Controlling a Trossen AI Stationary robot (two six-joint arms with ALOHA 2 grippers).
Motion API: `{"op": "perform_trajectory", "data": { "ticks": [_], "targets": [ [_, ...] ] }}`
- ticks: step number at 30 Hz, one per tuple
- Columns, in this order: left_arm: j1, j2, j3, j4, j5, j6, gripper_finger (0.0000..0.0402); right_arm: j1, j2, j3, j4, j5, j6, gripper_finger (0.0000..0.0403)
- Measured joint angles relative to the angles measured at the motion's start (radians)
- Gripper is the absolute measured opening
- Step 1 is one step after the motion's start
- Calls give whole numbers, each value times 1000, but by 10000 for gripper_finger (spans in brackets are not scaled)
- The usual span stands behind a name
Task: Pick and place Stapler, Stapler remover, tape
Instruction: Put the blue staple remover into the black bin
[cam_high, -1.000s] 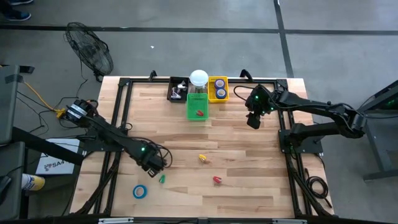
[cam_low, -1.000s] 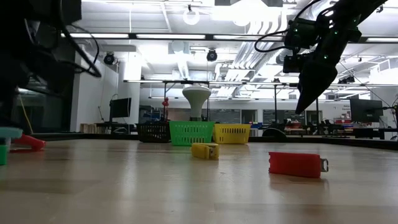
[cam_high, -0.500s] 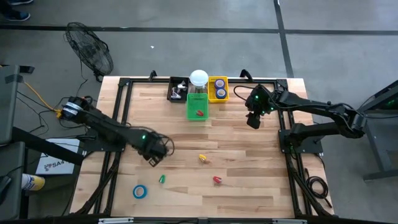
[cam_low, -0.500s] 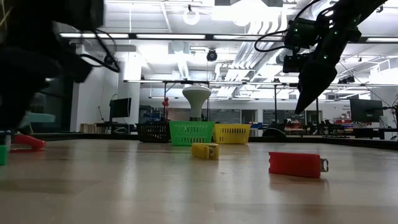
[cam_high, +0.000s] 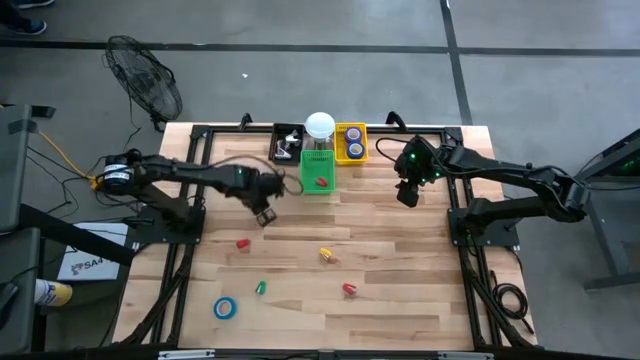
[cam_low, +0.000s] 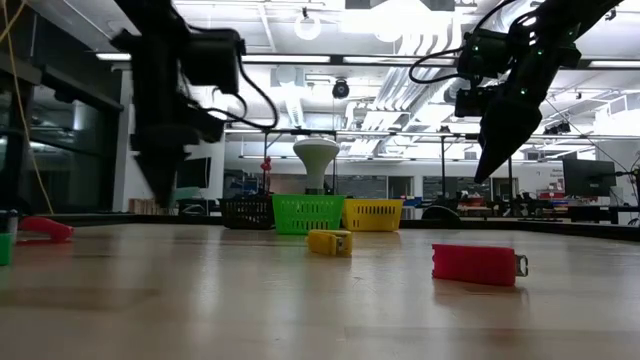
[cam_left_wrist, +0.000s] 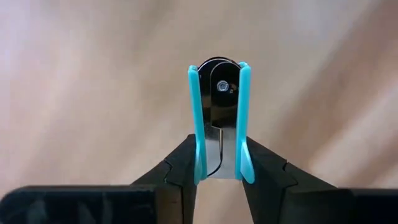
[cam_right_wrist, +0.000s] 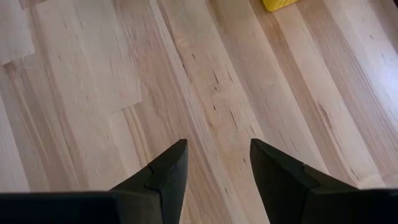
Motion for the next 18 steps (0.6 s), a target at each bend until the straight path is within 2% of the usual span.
{"op": "perform_trajectory", "data": {
  "ticks": [8, 18],
  "targets": [
    [269, 0, 0, 254, -14, 338, 99, 0, 0, 0, 3, 1, -7, 165],
    [532, 0, 0, 540, 122, 576, 99, 0, 0, 0, 31, 2, -31, 165]
  ]
}}
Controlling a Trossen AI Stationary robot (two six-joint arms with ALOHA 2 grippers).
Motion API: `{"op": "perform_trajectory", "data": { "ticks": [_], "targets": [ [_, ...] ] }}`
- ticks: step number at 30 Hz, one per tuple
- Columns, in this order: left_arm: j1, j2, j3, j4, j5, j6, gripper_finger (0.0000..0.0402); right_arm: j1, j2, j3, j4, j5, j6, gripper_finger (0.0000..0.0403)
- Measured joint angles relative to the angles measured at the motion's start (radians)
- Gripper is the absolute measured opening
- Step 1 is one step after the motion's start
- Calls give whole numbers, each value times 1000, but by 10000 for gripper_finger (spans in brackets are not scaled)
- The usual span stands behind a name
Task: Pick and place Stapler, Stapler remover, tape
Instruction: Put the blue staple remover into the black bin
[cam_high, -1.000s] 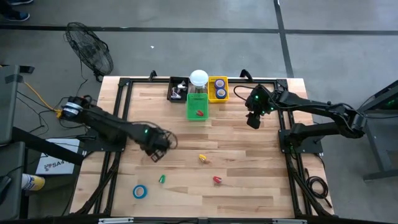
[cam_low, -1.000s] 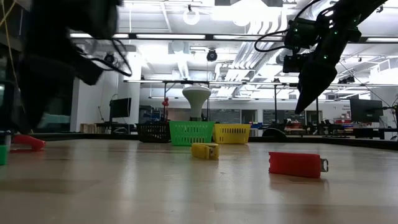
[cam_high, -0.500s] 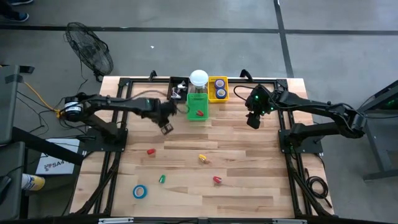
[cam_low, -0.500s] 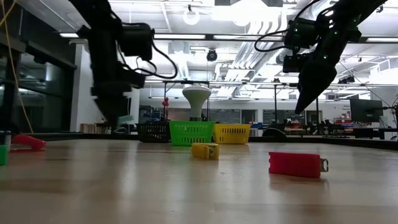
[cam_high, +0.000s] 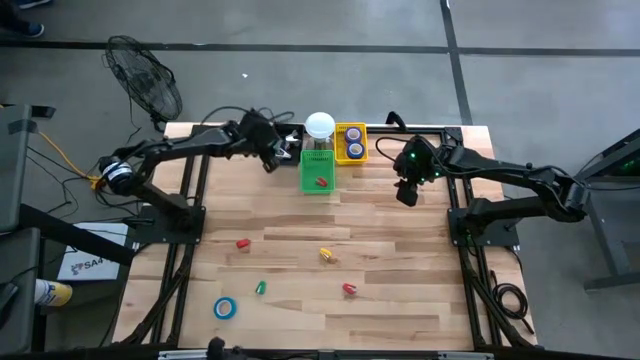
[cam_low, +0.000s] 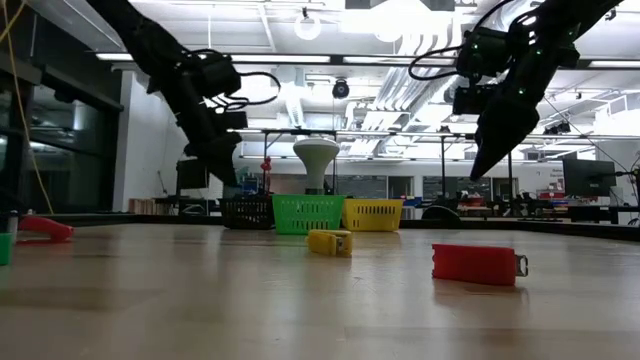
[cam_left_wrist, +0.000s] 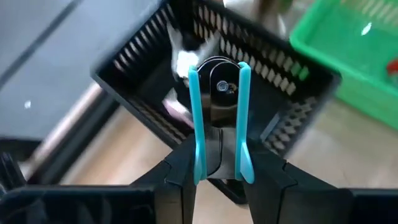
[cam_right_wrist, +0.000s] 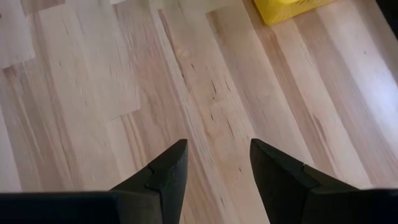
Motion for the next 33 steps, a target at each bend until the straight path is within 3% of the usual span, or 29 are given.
{"op": "perform_trajectory", "data": {
  "ticks": [9, 21, 33],
  "targets": [
    [97, 60, 147, -33, 52, 224, 99, -3, 0, 0, 7, 54, -31, 165],
    [100, 335, 478, -403, 92, 558, 99, -3, 0, 0, -3, 98, -51, 165],
    [98, 387, 515, -427, 142, 568, 99, -3, 0, 0, -2, 100, -49, 165]
  ]
}}
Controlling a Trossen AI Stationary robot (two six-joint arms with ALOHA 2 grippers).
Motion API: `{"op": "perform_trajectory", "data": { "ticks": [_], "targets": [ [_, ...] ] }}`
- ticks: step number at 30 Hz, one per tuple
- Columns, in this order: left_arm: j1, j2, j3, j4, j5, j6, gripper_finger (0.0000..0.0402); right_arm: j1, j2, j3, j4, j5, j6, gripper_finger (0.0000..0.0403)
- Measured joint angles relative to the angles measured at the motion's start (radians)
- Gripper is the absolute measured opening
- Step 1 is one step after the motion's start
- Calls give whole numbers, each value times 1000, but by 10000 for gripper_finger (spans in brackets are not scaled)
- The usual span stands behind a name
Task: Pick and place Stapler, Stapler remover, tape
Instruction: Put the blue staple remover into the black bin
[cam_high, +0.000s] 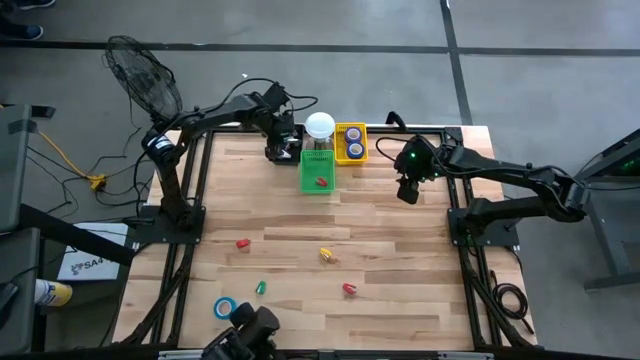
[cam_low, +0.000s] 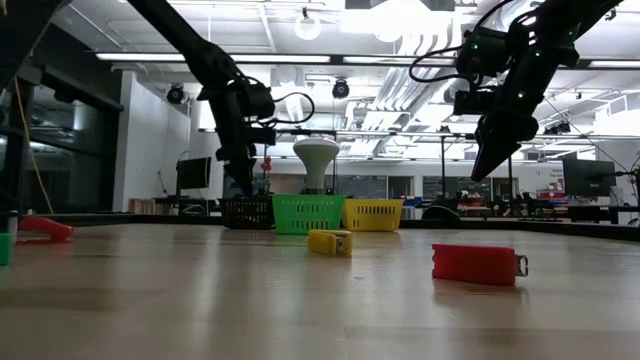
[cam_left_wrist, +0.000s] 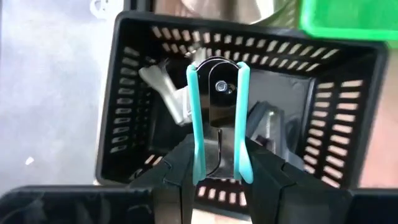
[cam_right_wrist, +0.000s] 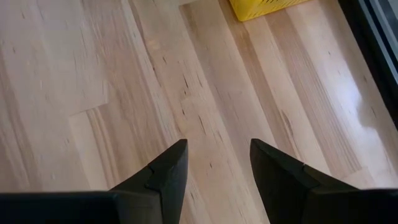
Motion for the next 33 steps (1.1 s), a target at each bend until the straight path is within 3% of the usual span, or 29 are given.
{"op": "perform_trajectory", "data": {
  "ticks": [13, 26, 33],
  "targets": [
    [-15, 0, 0, 5, -6, 192, 99, 0, 0, 0, 0, 0, 0, 165],
    [-113, 0, 0, 39, -159, 544, 99, 0, 0, 0, 0, -1, 0, 165],
    [-157, 0, 0, 38, -211, 612, 126, 0, 0, 0, 0, -2, 0, 165]
  ]
}}
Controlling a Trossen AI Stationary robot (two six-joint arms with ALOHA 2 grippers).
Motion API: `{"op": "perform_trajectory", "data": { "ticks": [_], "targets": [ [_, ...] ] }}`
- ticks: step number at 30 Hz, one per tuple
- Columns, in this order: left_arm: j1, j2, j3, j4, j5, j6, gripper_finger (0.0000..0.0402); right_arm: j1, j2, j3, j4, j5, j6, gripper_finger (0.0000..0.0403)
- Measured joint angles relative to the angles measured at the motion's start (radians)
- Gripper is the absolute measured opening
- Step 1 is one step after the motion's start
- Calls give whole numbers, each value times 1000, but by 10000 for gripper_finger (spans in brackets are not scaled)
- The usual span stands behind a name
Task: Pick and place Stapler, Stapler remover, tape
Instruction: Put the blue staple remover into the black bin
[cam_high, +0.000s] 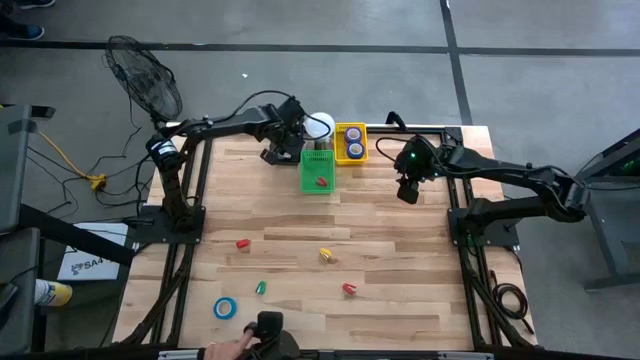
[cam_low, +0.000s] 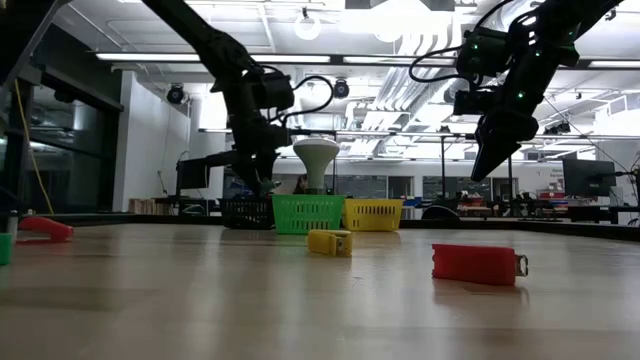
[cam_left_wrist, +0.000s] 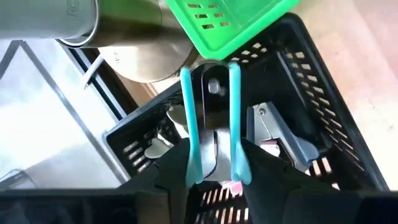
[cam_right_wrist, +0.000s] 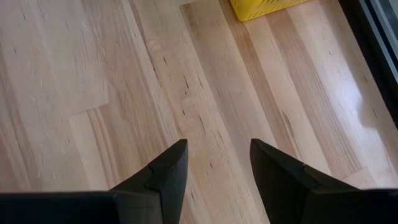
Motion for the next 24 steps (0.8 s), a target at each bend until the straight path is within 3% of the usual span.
{"op": "perform_trajectory", "data": {
  "ticks": [7, 24],
  "targets": [
    [2, 0, 0, 0, -69, -9, 159, 0, 0, 0, 0, -1, 0, 165],
    [2, -1, 0, -7, -108, 43, 161, 0, 0, 0, 0, -2, 0, 165]
  ]
}}
